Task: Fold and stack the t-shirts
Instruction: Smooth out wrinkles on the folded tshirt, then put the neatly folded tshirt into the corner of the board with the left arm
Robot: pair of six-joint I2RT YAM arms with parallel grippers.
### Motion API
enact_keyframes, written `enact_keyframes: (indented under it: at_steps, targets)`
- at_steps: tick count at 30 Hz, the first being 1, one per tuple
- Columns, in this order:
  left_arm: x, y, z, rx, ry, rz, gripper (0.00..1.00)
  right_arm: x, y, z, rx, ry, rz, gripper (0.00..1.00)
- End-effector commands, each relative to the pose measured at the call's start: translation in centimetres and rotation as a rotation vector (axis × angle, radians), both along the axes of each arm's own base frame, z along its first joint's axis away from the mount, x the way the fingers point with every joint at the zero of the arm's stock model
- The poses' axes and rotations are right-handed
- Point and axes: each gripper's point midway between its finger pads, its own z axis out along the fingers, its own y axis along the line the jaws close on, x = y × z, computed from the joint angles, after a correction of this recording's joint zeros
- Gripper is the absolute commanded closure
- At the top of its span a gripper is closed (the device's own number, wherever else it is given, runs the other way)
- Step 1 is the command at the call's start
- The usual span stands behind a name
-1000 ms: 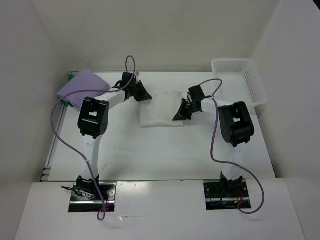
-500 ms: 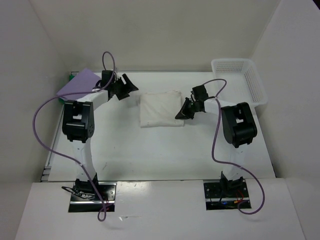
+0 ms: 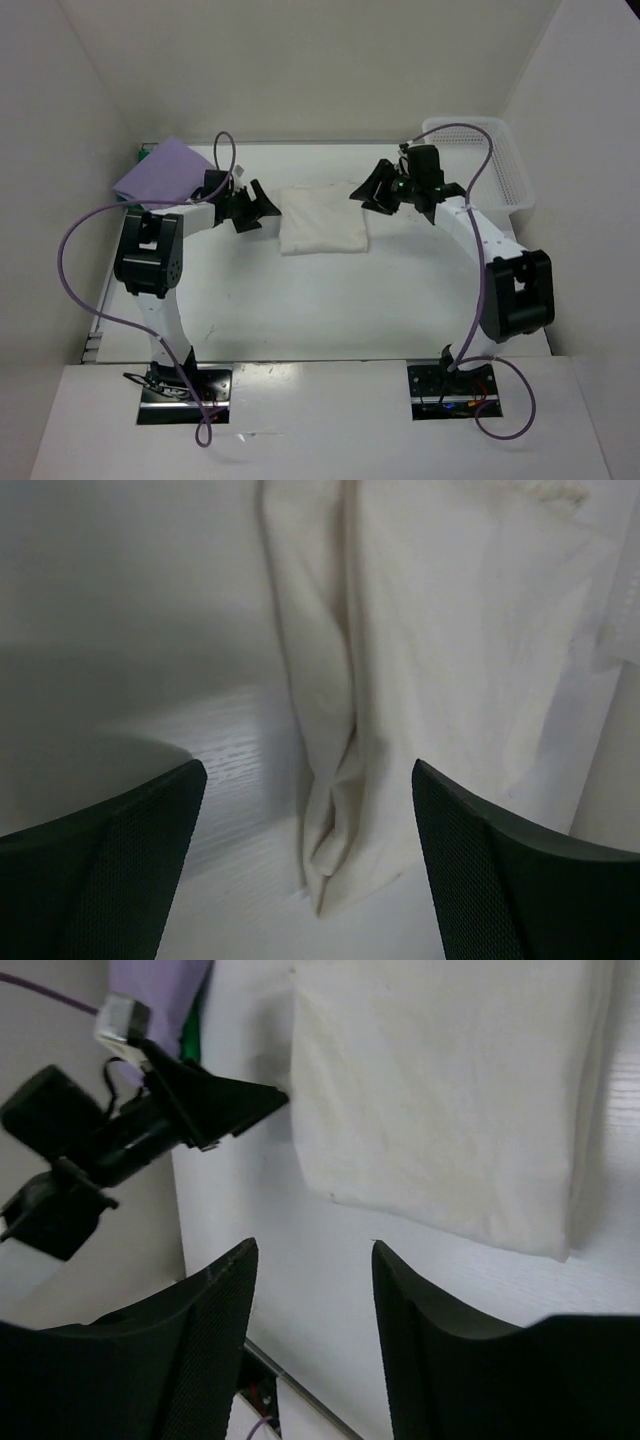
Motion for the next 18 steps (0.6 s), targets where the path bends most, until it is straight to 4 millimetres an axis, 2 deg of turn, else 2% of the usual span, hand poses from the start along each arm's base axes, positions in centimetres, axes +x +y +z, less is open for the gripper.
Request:
enact_keyframes:
  at_steps: [1, 3, 5, 6, 7, 9, 11, 13, 14, 15, 16, 17, 18]
  targets:
    - [-0.1, -1.9, -0.3, -0.020, -0.026, -0.097, 0.08, -1.6, -0.6, 3.5, 0.012, -0.064, -0.018, 0.42]
    - [-0.6, -2.9, -1.1, -0.013, -0.009, -0.127, 0.08, -2.3, -0.9, 4.8, 0.020, -0.089, -0.031, 0.42]
    - [-0.6, -4.9, -1.9, -0.012, 0.000, -0.168, 0.08, -2.8, -1.2, 4.8, 0.015, -0.094, -0.039, 0.41]
    - [-0.9, -5.5, -2.3, -0.011, 0.015, -0.181, 0.08, -3.0, -1.3, 5.7, 0.021, -0.116, -0.039, 0.41]
    - [-1.1, -6.0, -3.2, -0.010, 0.026, -0.191, 0.08, -3.3, -1.3, 5.5, 0.026, -0.106, -0.044, 0.41]
    - [-1.2, -7.0, -3.6, -0.043, 0.042, -0.195, 0.13, -3.7, -1.4, 5.3, 0.024, -0.099, -0.044, 0.41]
    - [-1.8, -7.9, -5.0, -0.045, 0.069, -0.209, 0.19, -4.0, -1.5, 5.5, 0.031, -0.098, -0.049, 0.41]
    - [-1.6, -9.2, -4.6, -0.063, 0.052, -0.216, 0.31, -4.4, -1.7, 5.8, 0.029, -0.111, -0.056, 0.41]
    - [-1.3, -9.4, -4.4, -0.074, 0.045, -0.206, 0.37, -4.6, -1.7, 5.2, 0.026, -0.098, -0.056, 0.41]
    - [-0.9, -10.3, -3.5, -0.103, 0.026, -0.207, 0.43, -4.6, -1.7, 5.2, 0.026, -0.097, -0.056, 0.41]
    - [-0.9, -11.1, -3.0, -0.113, 0.022, -0.213, 0.59, -4.6, -2.1, 5.2, 0.031, -0.094, -0.070, 0.41]
    - [0.6, -11.6, -1.3, -0.127, -0.021, -0.211, 0.68, -4.9, -2.0, 4.7, 0.033, -0.079, -0.063, 0.41]
    - [0.9, -12.4, -0.4, -0.123, -0.036, -0.218, 0.74, -5.0, -2.0, 5.1, 0.035, -0.089, -0.062, 0.41]
